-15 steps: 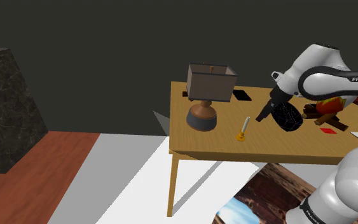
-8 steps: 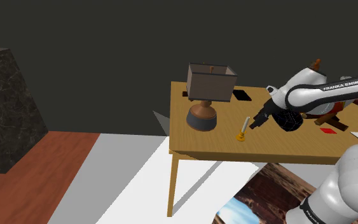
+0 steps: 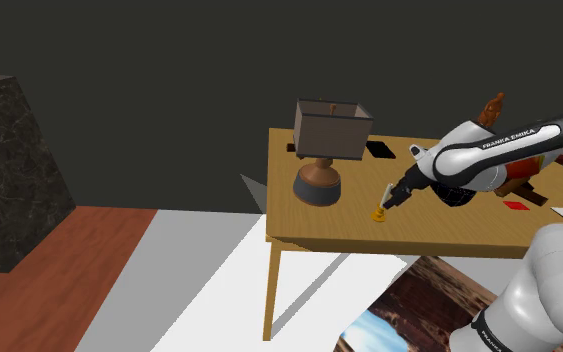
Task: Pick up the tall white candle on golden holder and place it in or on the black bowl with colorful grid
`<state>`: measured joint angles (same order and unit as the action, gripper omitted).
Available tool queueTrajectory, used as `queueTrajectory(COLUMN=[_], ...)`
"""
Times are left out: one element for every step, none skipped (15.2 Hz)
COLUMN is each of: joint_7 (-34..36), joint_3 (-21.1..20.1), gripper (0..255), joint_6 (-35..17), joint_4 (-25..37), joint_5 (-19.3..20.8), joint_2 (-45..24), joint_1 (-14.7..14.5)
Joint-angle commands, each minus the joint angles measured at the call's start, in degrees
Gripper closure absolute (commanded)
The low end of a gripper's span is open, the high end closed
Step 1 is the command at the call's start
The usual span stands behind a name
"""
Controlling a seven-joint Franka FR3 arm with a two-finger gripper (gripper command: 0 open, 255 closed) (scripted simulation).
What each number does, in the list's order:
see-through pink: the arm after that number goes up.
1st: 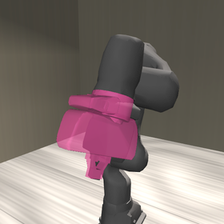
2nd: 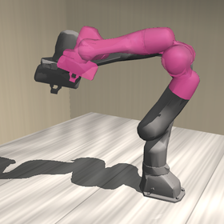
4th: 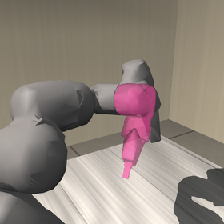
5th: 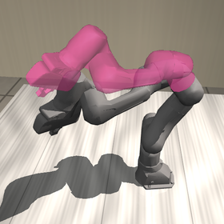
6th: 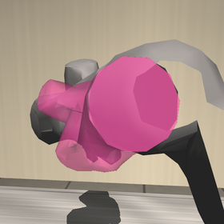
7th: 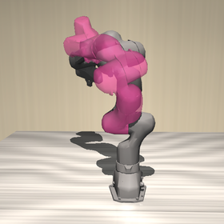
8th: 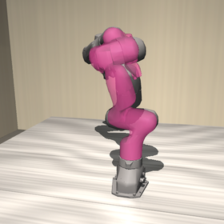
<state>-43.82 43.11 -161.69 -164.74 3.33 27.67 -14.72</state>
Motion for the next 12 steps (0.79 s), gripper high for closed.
queueTrajectory(joint_7=[-0.8,-0.8,-0.8,-0.8,-0.8,-0.8,-0.8,-0.8,-0.8,-0.8,-0.8,-0.8], joint_3=[1.6,1.6,1.6,1.6,1.6,1.6,1.6,1.6,1.6,1.6,1.6,1.6], gripper=[0,0,0,0,0,0,0,0,255,255,255,255], joint_6=[-1.8,-1.8,-1.8,-1.8,-1.8,-1.8,-1.8,-1.8,-1.8,-1.8,-1.8,-1.8], joint_4=[0.3,0.3,0.3,0.3,0.3,0.3,0.3,0.3,0.3,0.3,0.3,0.3], joint_5=[-1.2,-1.2,-1.2,-1.2,-1.2,-1.2,-1.2,-1.2,-1.2,-1.2,-1.2,-1.2], joint_2=[-1.8,-1.8,-1.8,-1.8,-1.8,-1.8,-1.8,-1.8,-1.8,-1.8,-1.8,-1.8], joint_1=[-2.3,-2.3,-2.3,-2.3,-2.3,-2.3,-2.3,-2.3,-2.3,-2.3,-2.3,-2.3])
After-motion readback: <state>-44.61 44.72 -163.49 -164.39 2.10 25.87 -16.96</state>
